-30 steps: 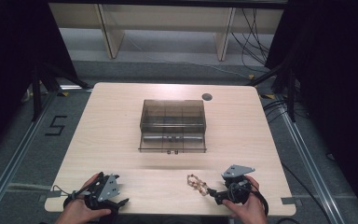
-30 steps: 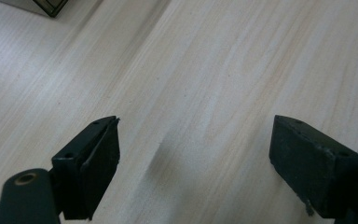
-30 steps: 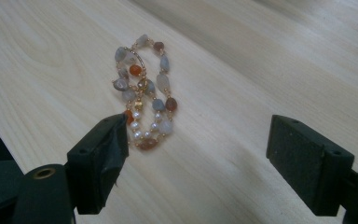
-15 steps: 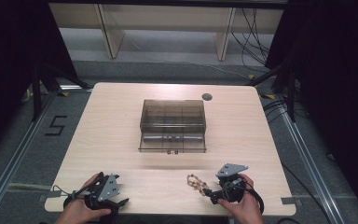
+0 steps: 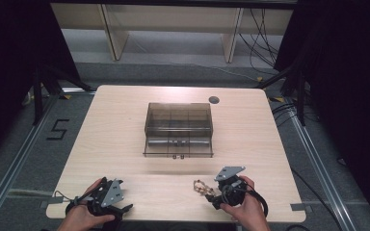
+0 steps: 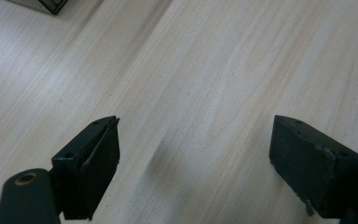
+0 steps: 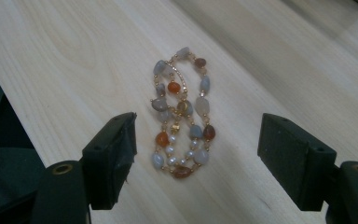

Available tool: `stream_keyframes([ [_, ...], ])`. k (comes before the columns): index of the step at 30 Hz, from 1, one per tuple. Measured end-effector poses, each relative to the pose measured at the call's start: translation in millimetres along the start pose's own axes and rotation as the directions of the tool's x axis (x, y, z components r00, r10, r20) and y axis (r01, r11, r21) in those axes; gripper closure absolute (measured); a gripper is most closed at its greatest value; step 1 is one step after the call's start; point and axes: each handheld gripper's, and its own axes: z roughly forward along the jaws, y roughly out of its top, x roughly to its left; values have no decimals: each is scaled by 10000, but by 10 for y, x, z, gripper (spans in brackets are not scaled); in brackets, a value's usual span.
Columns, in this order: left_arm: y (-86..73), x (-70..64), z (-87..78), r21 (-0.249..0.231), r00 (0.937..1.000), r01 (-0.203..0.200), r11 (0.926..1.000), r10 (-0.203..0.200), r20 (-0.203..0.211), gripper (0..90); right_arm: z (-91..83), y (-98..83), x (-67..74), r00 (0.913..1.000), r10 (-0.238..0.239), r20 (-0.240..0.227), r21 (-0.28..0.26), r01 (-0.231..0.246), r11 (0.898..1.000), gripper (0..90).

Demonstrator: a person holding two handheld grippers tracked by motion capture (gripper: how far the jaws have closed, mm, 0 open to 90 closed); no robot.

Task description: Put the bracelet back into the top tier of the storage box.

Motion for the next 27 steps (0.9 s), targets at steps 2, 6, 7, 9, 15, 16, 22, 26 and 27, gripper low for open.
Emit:
stream_keyframes([
  [2, -1, 0, -1, 1, 10000, -7, 10000, 7, -3, 161, 29, 53, -11, 9997, -226, -7, 351, 227, 9991, 312],
  [6, 2, 9, -26, 252, 9995, -271, 9993, 267, 153, 161, 43, 138, -1, 9992, -409, 21, 764, 406, 9962, 313],
  [7, 1, 5, -27, 244, 9996, -274, 9993, 272, 57, 161, 51, 158, 1, 9984, -568, 77, 849, 560, 9948, 313],
  [9, 1, 13, -26, 217, 9995, -272, 9994, 268, 181, 161, 56, 181, 5, 9978, -663, -53, 989, 665, 9929, 320],
  [15, 2, 11, -25, 227, 9995, -270, 9994, 266, 198, 161, 130, 243, 22, 9972, -735, -154, 1346, 749, 9881, 350],
  [16, 3, 3, -26, 247, 9996, -281, 9993, 281, 12, 161, 144, 255, 34, 9977, -661, -162, 1511, 678, 9862, 352],
  [22, 2, 10, -23, 210, 9994, -272, 9994, 268, 212, 161, 169, 282, 40, 9965, -828, -78, 1900, 828, 9783, 373],
  [26, 3, 10, -24, 220, 9994, -272, 9994, 267, 204, 161, 212, 307, 41, 9936, -1115, -158, 2019, 1124, 9729, 389],
  [27, 3, 10, -23, 219, 9994, -272, 9994, 267, 211, 161, 219, 315, 48, 9938, -1091, -210, 2126, 1111, 9708, 398],
])
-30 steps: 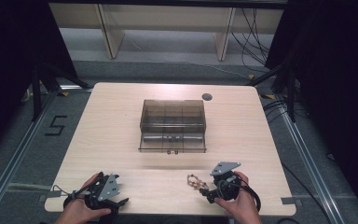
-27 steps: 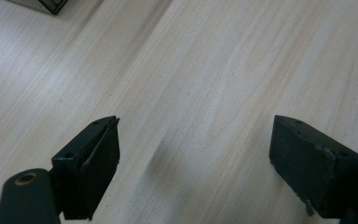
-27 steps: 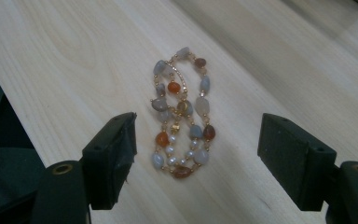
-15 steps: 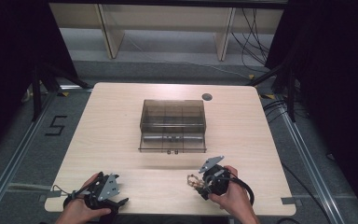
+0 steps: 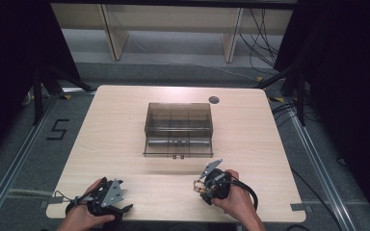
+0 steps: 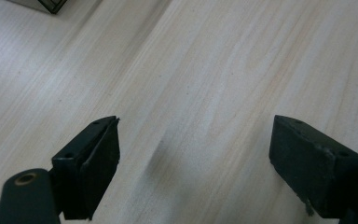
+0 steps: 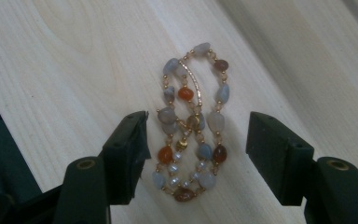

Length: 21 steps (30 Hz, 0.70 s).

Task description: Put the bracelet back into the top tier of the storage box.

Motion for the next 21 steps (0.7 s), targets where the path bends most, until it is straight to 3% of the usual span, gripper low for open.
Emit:
stream_keyframes([
  [2, 0, 0, -1, -6, 10000, 3, 10000, -3, 0, 161, 26, 20, 5, 9998, -194, -57, 122, 195, 9997, 408],
  [3, 0, -6, -1, 20, 9999, -2, 10000, 2, -162, 161, 33, 25, 11, 10000, -10, -66, 227, 11, 9997, 414],
  [5, -1, -2, -2, 22, 10000, 4, 10000, -3, -62, 161, 53, 36, -10, 9993, -365, -37, 237, 366, 9990, 421],
  [6, 0, -1, -3, 26, 10000, 1, 10000, -1, -48, 161, 54, 42, -3, 9998, -192, 1, 321, 192, 9993, 425],
  [7, 0, -7, -1, 21, 9998, 0, 10000, 1, -187, 161, 65, 47, -10, 9994, -355, -32, 296, 356, 9989, 428],
  [12, 0, 0, -1, -1, 10000, 6, 10000, -6, 1, 161, 73, 64, -17, 9994, -324, -107, 375, 328, 9988, 448],
  [14, 1, -7, -2, 25, 9998, -12, 10000, 12, -183, 161, 77, 67, -23, 9994, -320, -109, 392, 325, 9987, 459],
  [17, -1, 1, 0, -10, 10000, 8, 10000, -8, 21, 161, 84, 73, -23, 9995, -226, -201, 443, 235, 9987, 468],
  [18, 0, -7, -1, 17, 9999, -4, 10000, 4, -166, 161, 84, 75, -24, 9995, -195, -247, 470, 207, 9987, 471],
  [20, 1, -1, -3, 26, 10000, -7, 10000, 7, -37, 161, 85, 79, -19, 9999, -33, -141, 579, 41, 9983, 481],
  [21, 0, -7, -1, 13, 9999, -7, 10000, 7, -169, 161, 89, 81, -33, 9996, -238, -135, 584, 245, 9980, 489],
])
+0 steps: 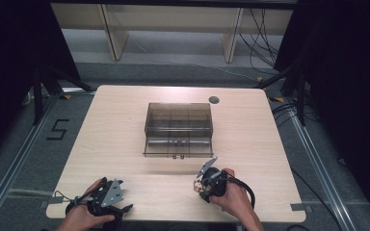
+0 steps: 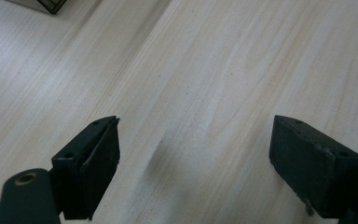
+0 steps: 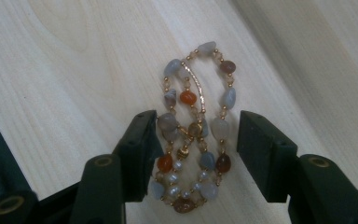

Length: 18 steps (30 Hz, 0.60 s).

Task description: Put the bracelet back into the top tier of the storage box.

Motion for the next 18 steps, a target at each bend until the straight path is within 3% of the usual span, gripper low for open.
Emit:
stream_keyframes([
  [2, 0, 7, 0, -13, 9999, 14, 10000, -14, 161, 161, 3, 7, 5, 10000, 18, -14, 3, -18, 10000, 505],
  [7, 0, 1, 0, -1, 10000, -1, 10000, 1, 36, 161, 14, 23, 3, 9996, 79, -289, 101, -76, 9999, 548],
  [8, -1, 7, 1, -21, 9998, 11, 10000, -11, 192, 161, 5, 26, 6, 9995, 250, -180, 211, -246, 9995, 565],
  [10, 0, 6, 1, -13, 9998, 9, 10000, -9, 177, 161, 7, 41, 2, 9996, 132, -262, 291, -124, 9995, 594],
  [12, 1, 5, -1, 13, 9999, 1, 10000, -1, 135, 161, 1, 48, 11, 9993, 353, -157, 464, -345, 9983, 636],
  [14, -1, 7, 0, -14, 9998, 17, 10000, -17, 179, 161, 2, 57, -4, 9991, -10, -417, 400, 27, 9992, 666],
  [18, 1, 1, -1, 2, 10000, -7, 10000, 7, 69, 161, -4, 71, -15, 9988, -96, -483, 572, 124, 9983, 747],
])
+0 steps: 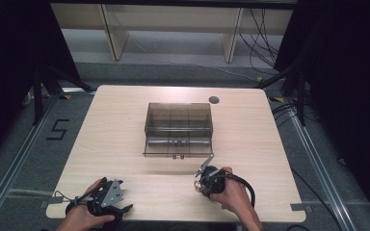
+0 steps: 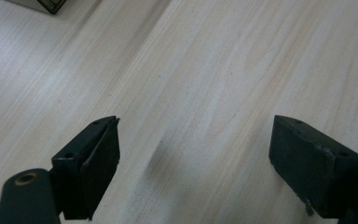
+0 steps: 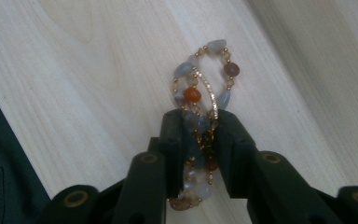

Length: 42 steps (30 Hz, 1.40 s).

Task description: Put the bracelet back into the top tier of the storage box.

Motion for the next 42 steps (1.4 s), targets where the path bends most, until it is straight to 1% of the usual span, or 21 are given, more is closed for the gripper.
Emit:
stream_keyframes([
  [2, -1, 5, 1, -27, 9999, 18, 10000, -18, 108, 161, -1, 6, -1, 9999, -118, -8, 68, 118, 9999, 787],
  [3, 0, -3, 0, 5, 10000, 5, 10000, -5, -83, 161, 0, 9, 2, 9998, -173, -34, 83, 174, 9998, 795],
  [7, -1, 5, 1, -27, 9999, 15, 10000, -14, 106, 161, -2, 25, 22, 9987, -500, 107, 170, 498, 9986, 802],
  [12, -2, 5, 1, -28, 9999, 26, 10000, -26, 98, 161, -69, 26, 21, 9978, -616, 226, 9, 616, 9981, 835],
  [13, -1, -1, 1, 4, 10000, 20, 10000, -20, -40, 161, -91, 22, 20, 9976, -620, 315, -58, 622, 9980, 836],
  [15, 1, -3, 1, 0, 10000, 5, 10000, -5, -81, 162, -106, 18, 21, 9971, -708, 295, 43, 707, 9975, 836],
  [19, -1, -2, 1, -1, 10000, 18, 10000, -18, -69, 162, -144, 22, 30, 9965, -717, 420, -131, 723, 9973, 836],
  [21, -1, 7, 0, -26, 9999, 18, 10000, -18, 100, 162, -172, 30, 37, 9957, -785, 498, -188, 795, 9967, 836],
  [24, -1, 4, -1, 7, 10000, 25, 10000, -25, 52, 161, -272, 45, 39, 9931, -905, 743, -446, 940, 9946, 836],
  [25, -1, 3, 0, 3, 10000, 21, 10000, -21, 25, 161, -306, 46, 49, 9935, -763, 843, -499, 807, 9955, 836],
  [26, -2, 6, 1, -27, 9999, 36, 10000, -36, 109, 161, -352, 53, 42, 9926, -926, 781, -600, 974, 9934, 836],
  [27, -1, 2, 0, -3, 10000, 25, 10000, -25, -19, 161, -392, 57, 38, 9920, -958, 826, -729, 1019, 9921, 837],
  [29, -1, -1, 0, 1, 10000, 23, 10000, -23, -78, 161, -457, 61, 45, 9928, -810, 883, -779, 880, 9931, 836],
  [30, -2, 4, -1, 5, 10000, 24, 10000, -24, 45, 161, -486, 67, 36, 9909, -968, 937, -893, 1052, 9904, 836],
  [31, -3, 6, 1, -26, 9999, 34, 10000, -34, 104, 162, -517, 63, 40, 9913, -826, 1025, -942, 924, 9913, 836],
  [33, -3, 7, 0, -17, 10000, 32, 10000, -32, 93, 161, -551, 63, 34, 9891, -986, 1096, -984, 1095, 9891, 837],
  [36, -2, 8, -1, -17, 10000, 17, 10000, -17, 69, 161, -620, 51, 26, 9890, -867, 1196, -1191, 1010, 9877, 836],
  [37, -5, -7, 18, -274, 9995, 304, 9992, -304, -17, 162, -641, 48, 22, 9889, -867, 1206, -1215, 1014, 9874, 836],
  [39, -7, -12, 27, -262, 9992, 295, 9992, -302, -263, 161, -687, 44, 26, 9891, -760, 1257, -1210, 914, 9884, 837],
  [40, -6, -4, 22, -236, 9996, 283, 9993, -285, -91, 162, -714, 44, 26, 9890, -678, 1318, -1280, 848, 9881, 836],
  [42, -5, -5, 25, -249, 9995, 296, 9993, -298, -80, 161, -757, 50, 20, 9889, -663, 1330, -1335, 842, 9875, 837],
])
